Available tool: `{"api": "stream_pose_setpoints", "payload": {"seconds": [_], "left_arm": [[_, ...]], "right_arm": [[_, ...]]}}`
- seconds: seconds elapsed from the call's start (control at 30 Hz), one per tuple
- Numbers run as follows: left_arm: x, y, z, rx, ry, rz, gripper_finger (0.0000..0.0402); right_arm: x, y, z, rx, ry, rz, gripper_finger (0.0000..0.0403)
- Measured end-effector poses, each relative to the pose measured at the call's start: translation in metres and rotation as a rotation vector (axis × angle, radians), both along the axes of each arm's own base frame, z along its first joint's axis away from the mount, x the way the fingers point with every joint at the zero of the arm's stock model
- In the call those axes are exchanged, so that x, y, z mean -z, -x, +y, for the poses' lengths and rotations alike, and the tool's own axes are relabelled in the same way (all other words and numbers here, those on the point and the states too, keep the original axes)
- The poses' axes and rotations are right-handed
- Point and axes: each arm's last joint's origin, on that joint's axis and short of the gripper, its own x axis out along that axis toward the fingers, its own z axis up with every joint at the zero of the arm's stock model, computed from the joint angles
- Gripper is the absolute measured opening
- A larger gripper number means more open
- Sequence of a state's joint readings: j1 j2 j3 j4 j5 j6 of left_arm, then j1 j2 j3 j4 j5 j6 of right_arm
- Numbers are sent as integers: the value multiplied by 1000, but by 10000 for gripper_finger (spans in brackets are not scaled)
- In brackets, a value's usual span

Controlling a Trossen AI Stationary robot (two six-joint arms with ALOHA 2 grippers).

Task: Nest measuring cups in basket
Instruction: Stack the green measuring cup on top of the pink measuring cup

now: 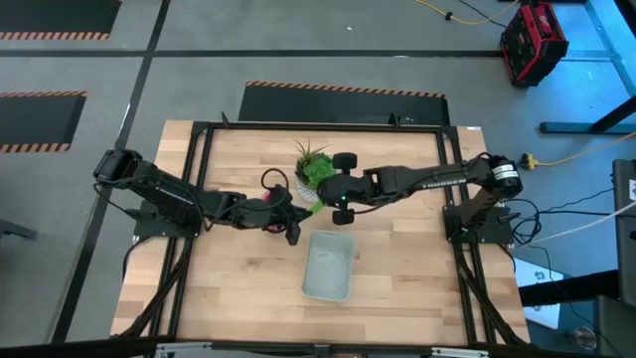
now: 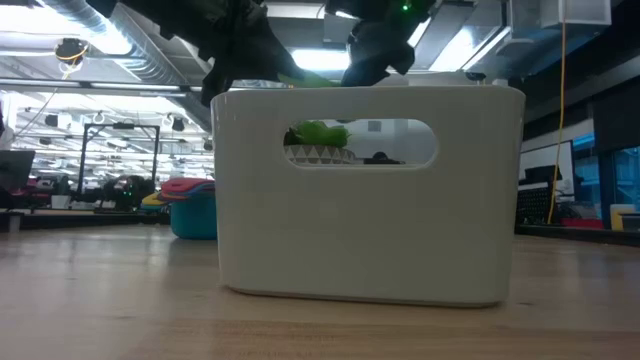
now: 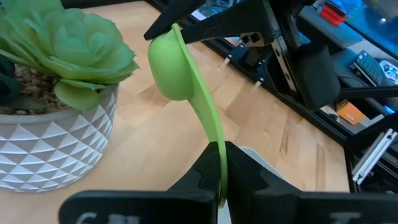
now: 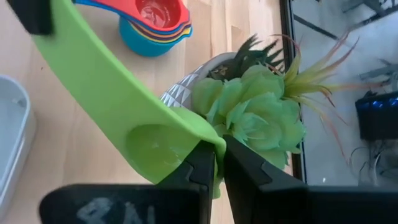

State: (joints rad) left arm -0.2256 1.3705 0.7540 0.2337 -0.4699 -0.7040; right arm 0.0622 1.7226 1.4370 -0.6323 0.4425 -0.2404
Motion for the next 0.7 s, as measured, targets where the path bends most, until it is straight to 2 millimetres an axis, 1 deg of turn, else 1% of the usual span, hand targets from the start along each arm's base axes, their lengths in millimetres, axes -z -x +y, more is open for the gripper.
{"api": "stream_pose_setpoints", "payload": {"seconds": [0.13,0.23,0.5,0.7], "left_arm": [[0,0,0,-20,-9,1,2],[1,1,1,-32,-14,6,2],[1,1,0,-31,3,7,1],[1,1,1,-33,3,7,1]], "right_arm": [[0,0,-2,3,5,-4,34],[-2,2,-2,-28,27,18,33],[-2,7,12,-70,42,65,33],[-2,9,13,-56,58,68,34]]}}
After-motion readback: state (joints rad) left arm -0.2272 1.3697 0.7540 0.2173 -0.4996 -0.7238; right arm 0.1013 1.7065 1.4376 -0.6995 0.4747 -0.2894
